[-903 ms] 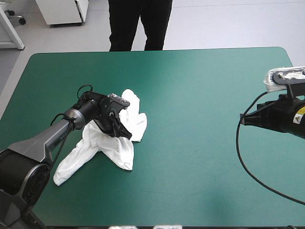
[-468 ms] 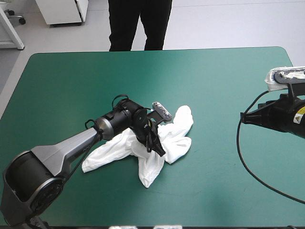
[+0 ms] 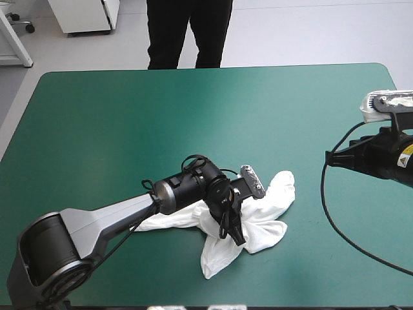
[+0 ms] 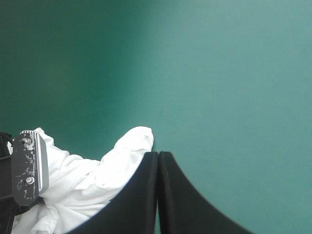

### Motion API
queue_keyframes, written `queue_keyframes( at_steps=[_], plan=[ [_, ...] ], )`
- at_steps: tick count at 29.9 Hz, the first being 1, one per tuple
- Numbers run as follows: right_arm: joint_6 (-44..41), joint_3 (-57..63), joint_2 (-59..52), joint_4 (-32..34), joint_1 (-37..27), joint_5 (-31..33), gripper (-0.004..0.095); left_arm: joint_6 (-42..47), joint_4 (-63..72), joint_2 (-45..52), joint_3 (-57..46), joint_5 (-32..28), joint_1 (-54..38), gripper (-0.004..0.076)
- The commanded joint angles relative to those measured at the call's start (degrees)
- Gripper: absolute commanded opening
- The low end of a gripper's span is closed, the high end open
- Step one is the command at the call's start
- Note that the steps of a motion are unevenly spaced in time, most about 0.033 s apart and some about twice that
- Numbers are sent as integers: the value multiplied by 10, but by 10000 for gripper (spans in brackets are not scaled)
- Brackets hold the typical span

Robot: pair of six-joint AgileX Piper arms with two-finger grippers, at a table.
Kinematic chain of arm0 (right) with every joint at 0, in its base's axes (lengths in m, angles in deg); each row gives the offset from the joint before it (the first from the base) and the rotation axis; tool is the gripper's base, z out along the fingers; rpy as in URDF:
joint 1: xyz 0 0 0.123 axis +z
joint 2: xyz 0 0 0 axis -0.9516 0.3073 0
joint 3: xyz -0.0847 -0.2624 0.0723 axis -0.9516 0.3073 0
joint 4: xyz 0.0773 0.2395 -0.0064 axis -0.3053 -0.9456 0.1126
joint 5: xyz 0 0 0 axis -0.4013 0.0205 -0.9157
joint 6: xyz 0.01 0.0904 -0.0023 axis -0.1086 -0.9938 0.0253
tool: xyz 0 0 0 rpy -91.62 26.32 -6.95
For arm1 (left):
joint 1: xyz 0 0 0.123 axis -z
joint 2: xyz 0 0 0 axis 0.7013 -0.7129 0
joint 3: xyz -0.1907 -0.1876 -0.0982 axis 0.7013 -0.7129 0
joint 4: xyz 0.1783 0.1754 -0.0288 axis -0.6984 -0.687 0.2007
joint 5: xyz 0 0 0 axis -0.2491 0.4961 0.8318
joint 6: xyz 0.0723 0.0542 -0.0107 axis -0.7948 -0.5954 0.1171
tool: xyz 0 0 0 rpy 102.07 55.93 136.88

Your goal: Fold the cloth

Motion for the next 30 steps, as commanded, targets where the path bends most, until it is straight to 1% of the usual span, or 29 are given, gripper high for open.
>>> queue_keyframes(
  at_steps=[1,2,4,7,10,12,15,17,19,23,30],
  plan=[
    [0,-14,-3,7,-5,-2,-13,4,8,28,18,-19,7,-8],
    [-1,-14,-3,7,-5,-2,-13,5,8,28,18,-23,7,-3],
    [-2,-14,-3,7,-5,-2,-13,5,8,28,21,-26,7,46],
    [-2,-14,-3,7,-5,-2,-13,4,25,28,42,-3,7,196],
    [-2,-14,-3,7,-5,-2,-13,16,27,28,84,36,7,386],
    [-6,-14,-3,7,-5,-2,-13,49,-2,28,122,66,6,445],
    [-14,-14,-3,11,-5,-2,-13,90,-76,29,177,119,6,437],
    [-17,-14,-3,11,-5,-2,-13,101,-109,35,191,141,-1,436],
    [-17,-14,-3,11,-5,-2,-13,100,-104,44,192,156,-18,436],
    [-17,-14,-3,11,-5,-2,-13,115,-81,63,191,199,-80,436],
    [-17,-14,-3,11,-5,-2,-13,157,-72,122,187,202,-176,436]
  ],
)
